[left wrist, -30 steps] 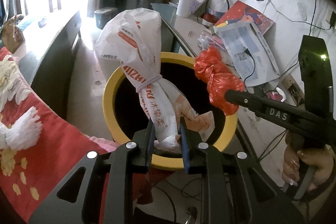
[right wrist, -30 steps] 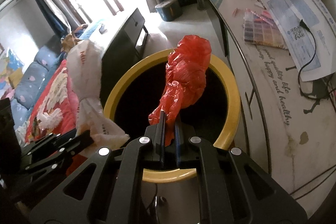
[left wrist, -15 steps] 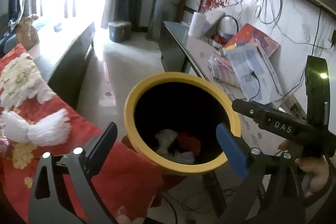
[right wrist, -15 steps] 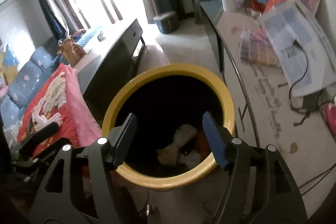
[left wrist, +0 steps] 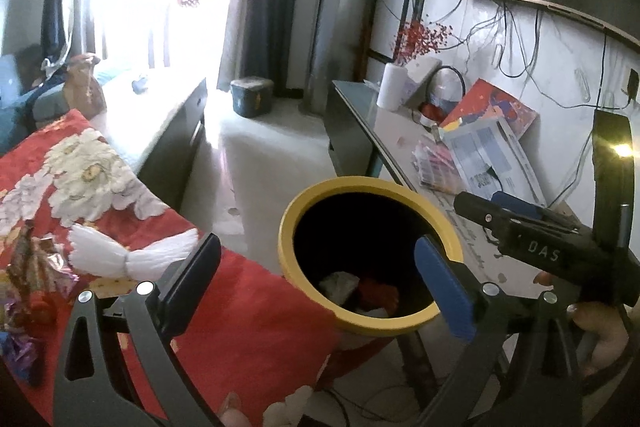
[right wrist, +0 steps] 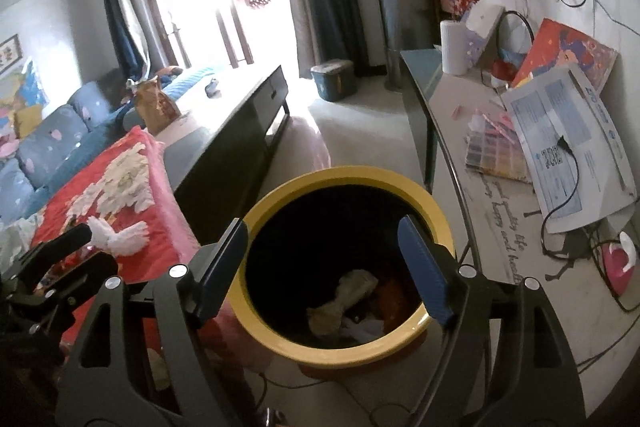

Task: Collect trash
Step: 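Move both open tools back over the remaining wrappers on the bedspread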

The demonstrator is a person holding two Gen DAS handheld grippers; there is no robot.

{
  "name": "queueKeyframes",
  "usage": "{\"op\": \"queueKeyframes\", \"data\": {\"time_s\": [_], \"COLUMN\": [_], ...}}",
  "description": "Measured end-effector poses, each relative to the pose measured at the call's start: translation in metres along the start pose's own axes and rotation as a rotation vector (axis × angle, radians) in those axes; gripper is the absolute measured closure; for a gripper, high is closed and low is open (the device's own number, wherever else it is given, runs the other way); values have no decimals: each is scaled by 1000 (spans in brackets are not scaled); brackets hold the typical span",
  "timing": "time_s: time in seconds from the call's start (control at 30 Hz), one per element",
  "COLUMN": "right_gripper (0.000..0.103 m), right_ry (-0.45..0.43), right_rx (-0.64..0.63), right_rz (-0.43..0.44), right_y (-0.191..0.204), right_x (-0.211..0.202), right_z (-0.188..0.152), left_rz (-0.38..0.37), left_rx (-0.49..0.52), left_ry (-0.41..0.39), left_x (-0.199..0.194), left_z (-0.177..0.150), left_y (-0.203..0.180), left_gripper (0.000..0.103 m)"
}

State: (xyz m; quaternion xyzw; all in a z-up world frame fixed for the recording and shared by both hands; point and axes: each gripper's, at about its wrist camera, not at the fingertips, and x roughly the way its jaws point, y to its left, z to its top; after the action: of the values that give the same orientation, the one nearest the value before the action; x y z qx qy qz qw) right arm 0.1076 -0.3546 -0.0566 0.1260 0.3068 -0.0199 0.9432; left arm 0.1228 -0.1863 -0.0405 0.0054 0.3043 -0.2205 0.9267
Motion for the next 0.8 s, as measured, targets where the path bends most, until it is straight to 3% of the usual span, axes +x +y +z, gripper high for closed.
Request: {"op": "queueKeyframes", "data": {"time_s": [0.8], "right_gripper": [33], "right_ry": [-55], "right_rx": [-152], "right_rz": [116], "right_y": [71], "right_x": [-28], "right_z": [-4], "left_rz": [136], "left_rx": [-109], "left_ry": [-75], "left_x": [-61], "left_z": [-6], "left_y": [65], "left_gripper": [8]}}
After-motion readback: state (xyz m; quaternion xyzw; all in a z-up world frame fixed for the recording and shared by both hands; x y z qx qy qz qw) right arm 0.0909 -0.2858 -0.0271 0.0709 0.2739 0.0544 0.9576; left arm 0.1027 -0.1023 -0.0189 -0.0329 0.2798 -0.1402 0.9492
